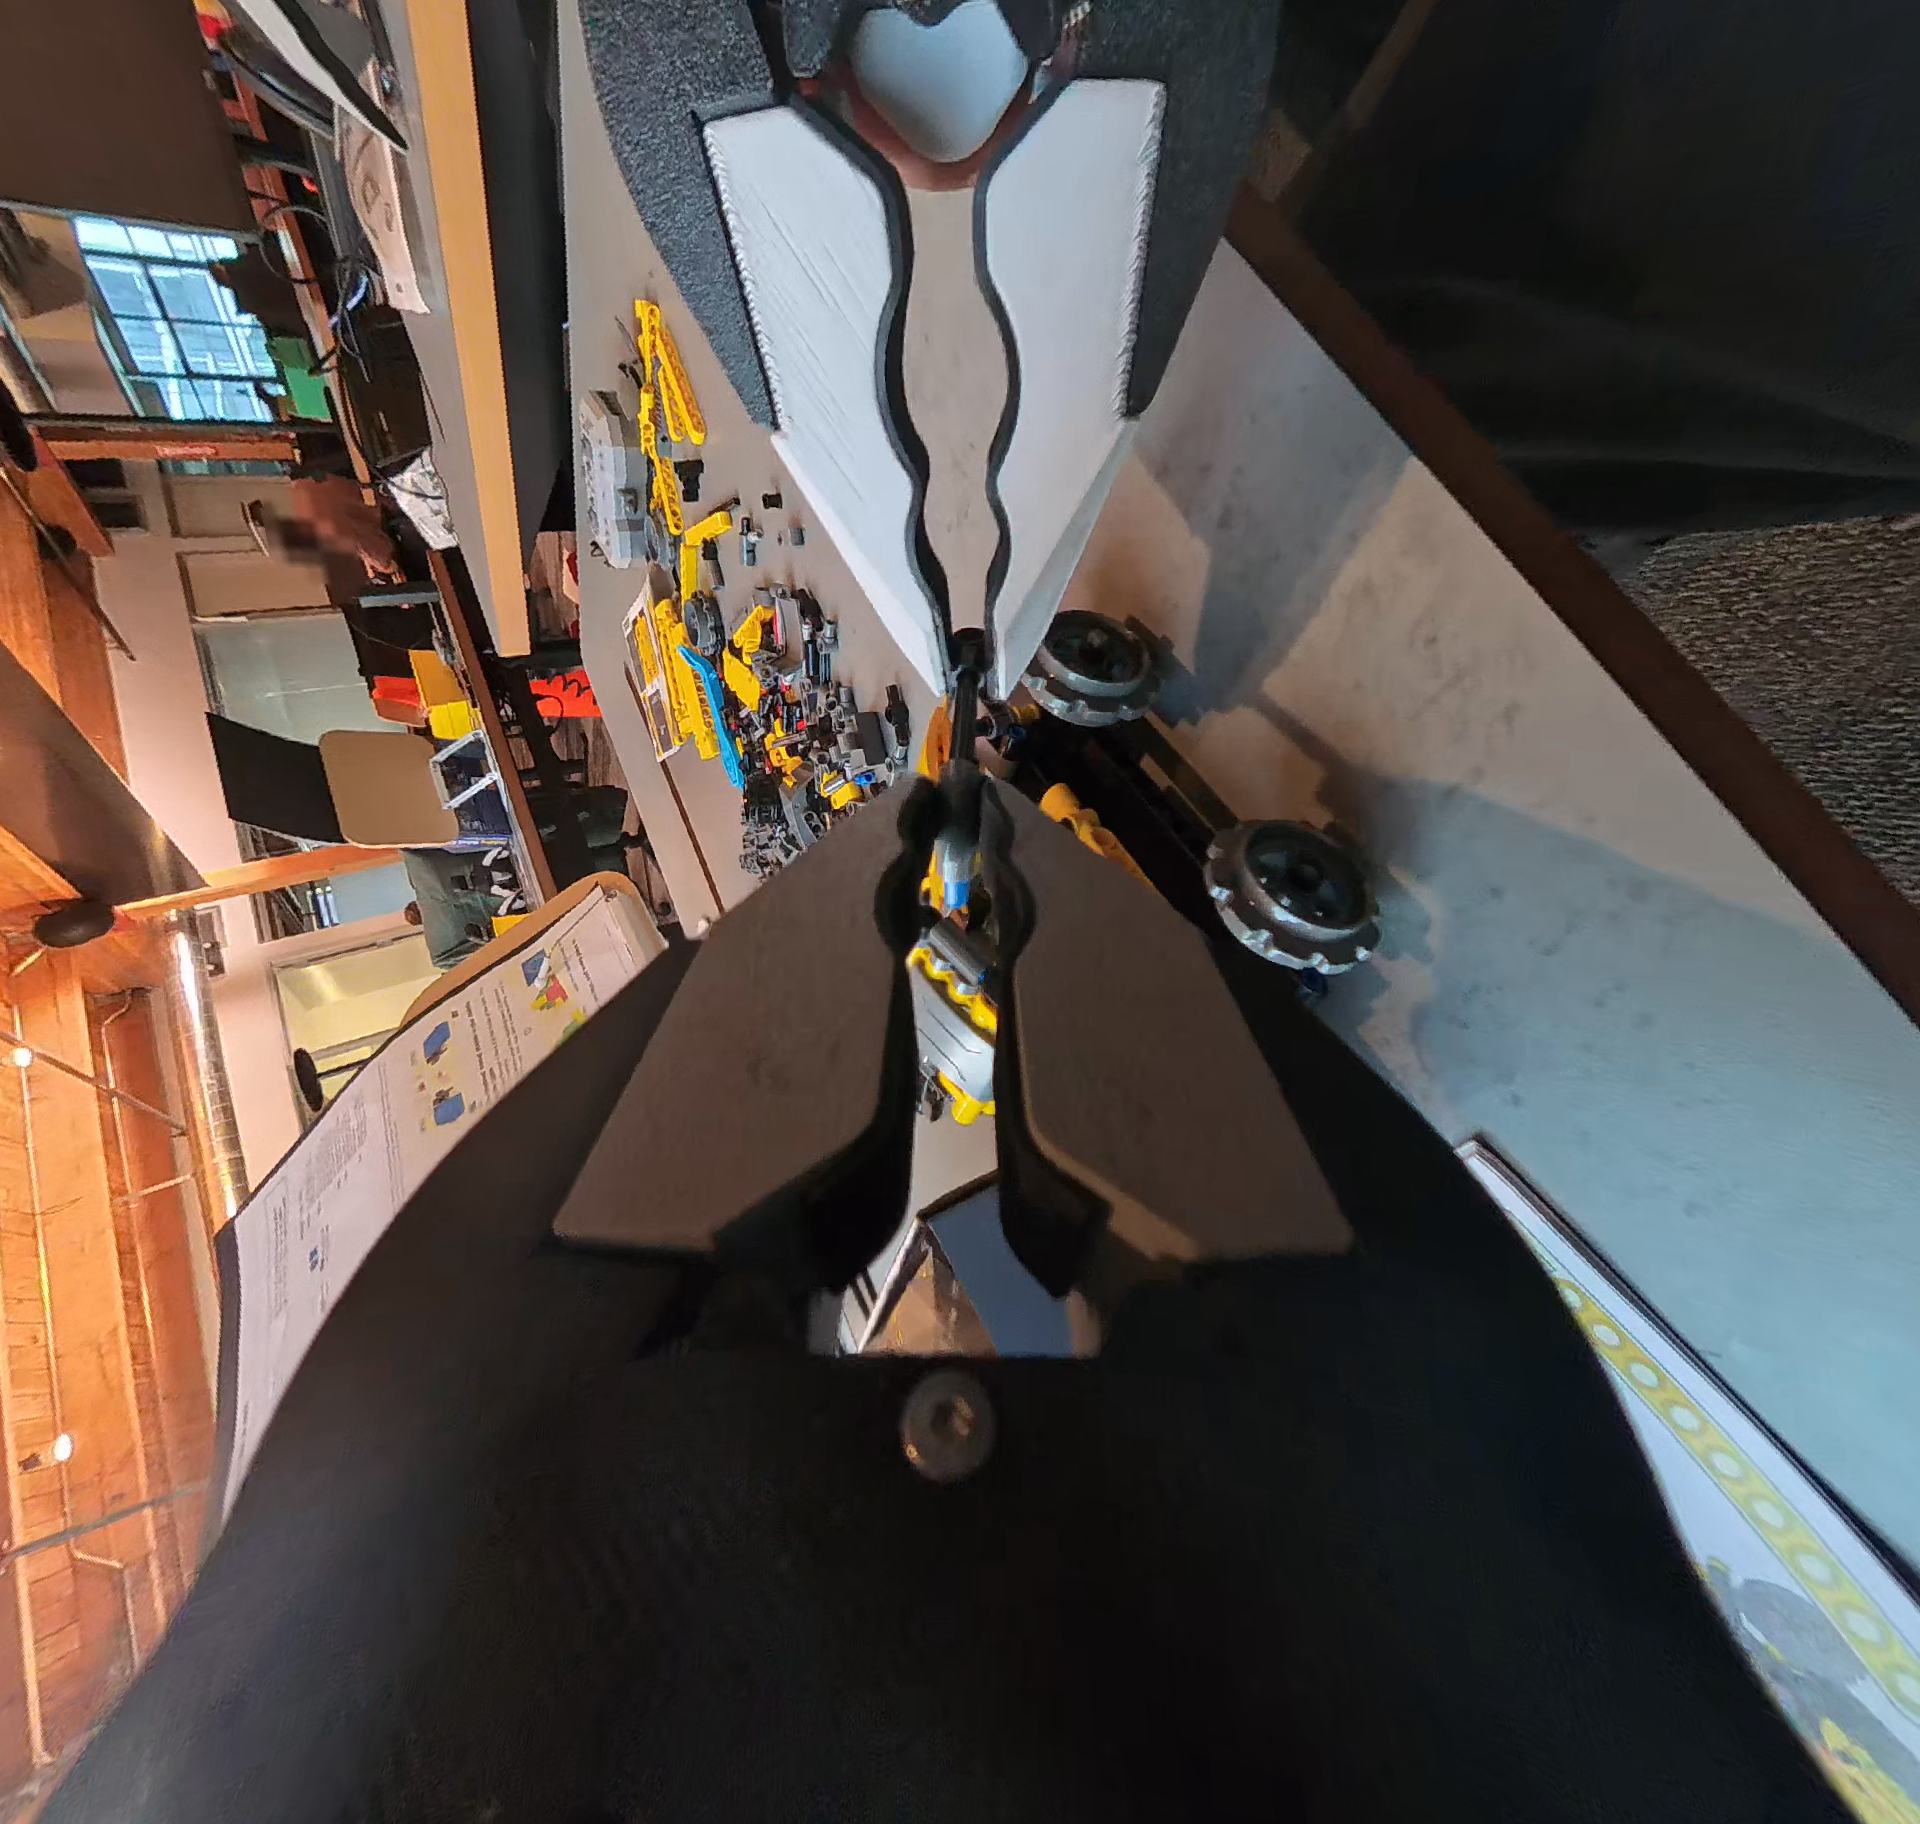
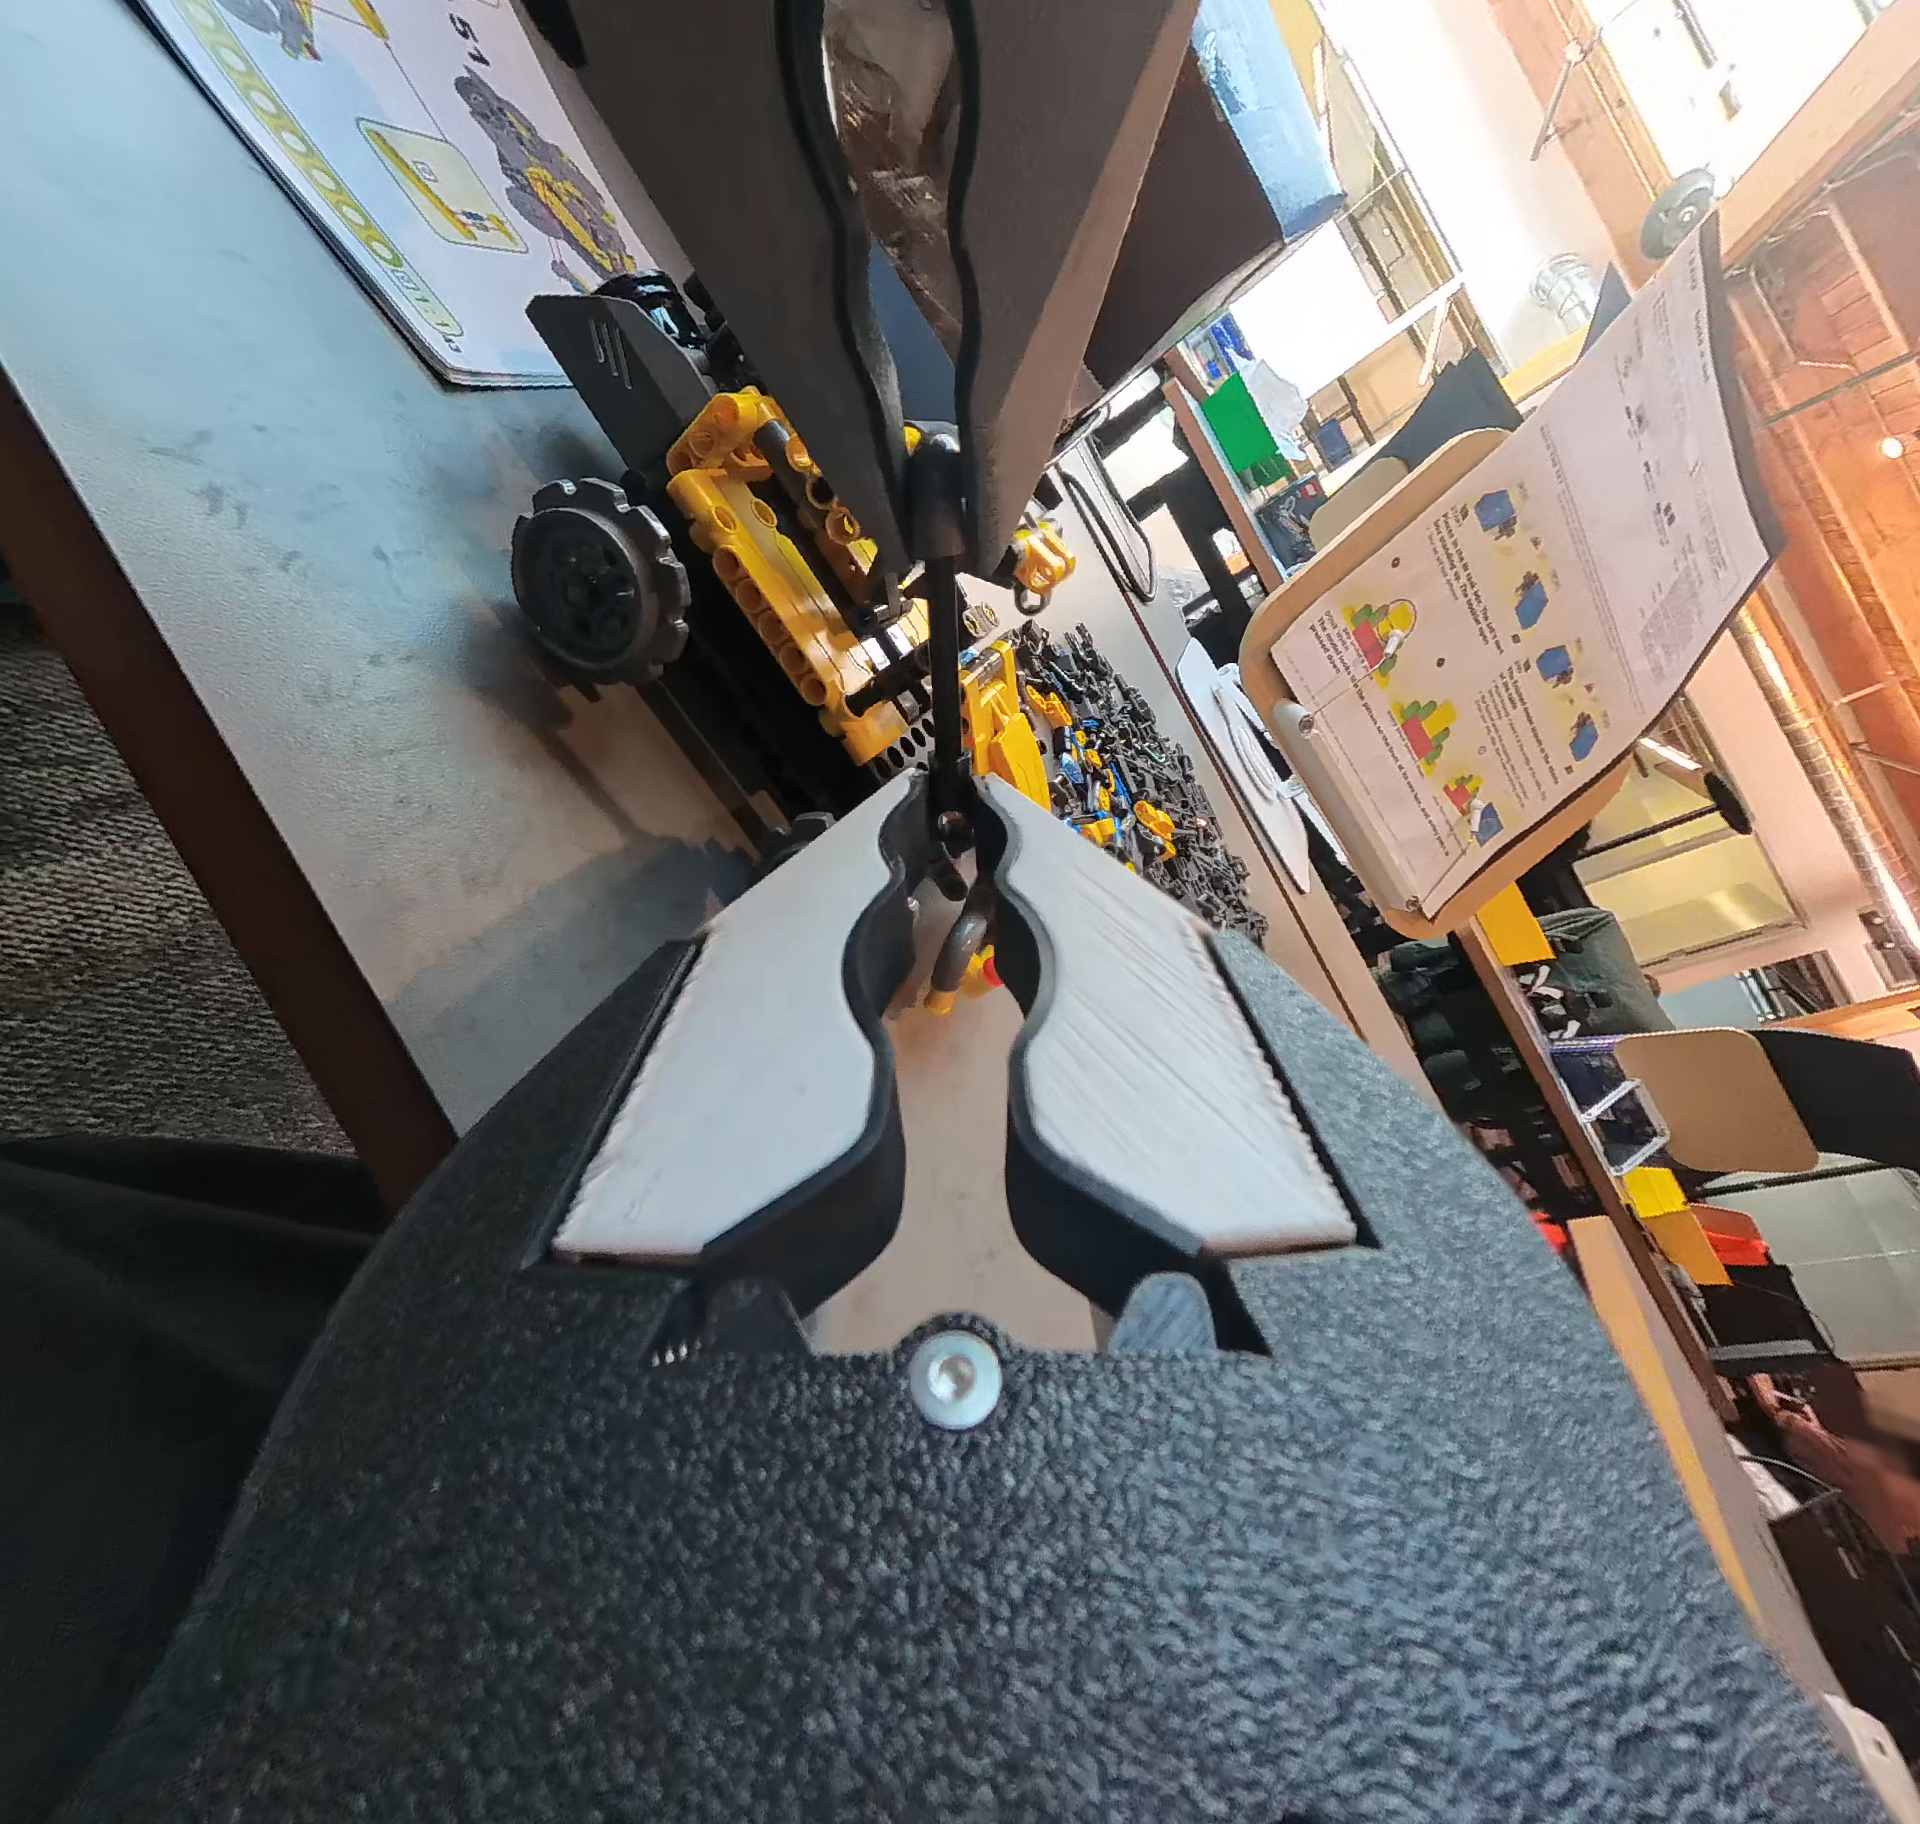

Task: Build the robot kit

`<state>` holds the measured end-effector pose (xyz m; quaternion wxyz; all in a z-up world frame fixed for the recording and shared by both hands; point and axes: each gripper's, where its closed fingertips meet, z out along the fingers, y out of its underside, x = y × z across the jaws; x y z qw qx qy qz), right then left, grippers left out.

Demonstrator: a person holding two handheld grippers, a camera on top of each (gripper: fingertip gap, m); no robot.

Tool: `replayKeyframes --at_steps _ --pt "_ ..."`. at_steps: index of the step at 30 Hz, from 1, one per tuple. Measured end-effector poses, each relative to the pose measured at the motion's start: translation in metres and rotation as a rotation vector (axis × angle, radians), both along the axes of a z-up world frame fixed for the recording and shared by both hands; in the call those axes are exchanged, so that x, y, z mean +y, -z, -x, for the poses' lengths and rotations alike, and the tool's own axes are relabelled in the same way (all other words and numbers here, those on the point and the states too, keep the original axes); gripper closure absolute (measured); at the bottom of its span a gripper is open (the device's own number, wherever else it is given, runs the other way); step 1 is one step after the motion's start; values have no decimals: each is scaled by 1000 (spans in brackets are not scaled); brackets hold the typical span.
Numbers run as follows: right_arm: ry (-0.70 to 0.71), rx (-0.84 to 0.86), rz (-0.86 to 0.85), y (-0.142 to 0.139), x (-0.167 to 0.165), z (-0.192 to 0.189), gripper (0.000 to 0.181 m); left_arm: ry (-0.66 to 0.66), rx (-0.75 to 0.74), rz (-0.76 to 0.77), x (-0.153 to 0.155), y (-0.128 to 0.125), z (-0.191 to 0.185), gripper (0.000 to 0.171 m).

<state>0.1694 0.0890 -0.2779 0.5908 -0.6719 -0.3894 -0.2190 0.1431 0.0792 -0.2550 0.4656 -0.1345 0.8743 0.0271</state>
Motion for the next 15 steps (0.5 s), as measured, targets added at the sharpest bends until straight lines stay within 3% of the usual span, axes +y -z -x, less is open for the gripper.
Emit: replayKeyframes --at_steps 2,4,9,12,15 --pt "-1 42 18 1 1 0 175 -42 -36 23 5 -4 -4 163" --pt "8 104 42 2 3 -5 175 -141 -100 120 15 -13 -9 145" --pt "46 255 85 4 7 -26 175 -507 -160 606 56 -18 -9 107" --pt "9 380 133 -1 8 -23 175 -603 -88 805 69 1 -5 106" --pt "-6 540 218 -1 11 -22 176 -632 -14 909 68 18 -3 107"
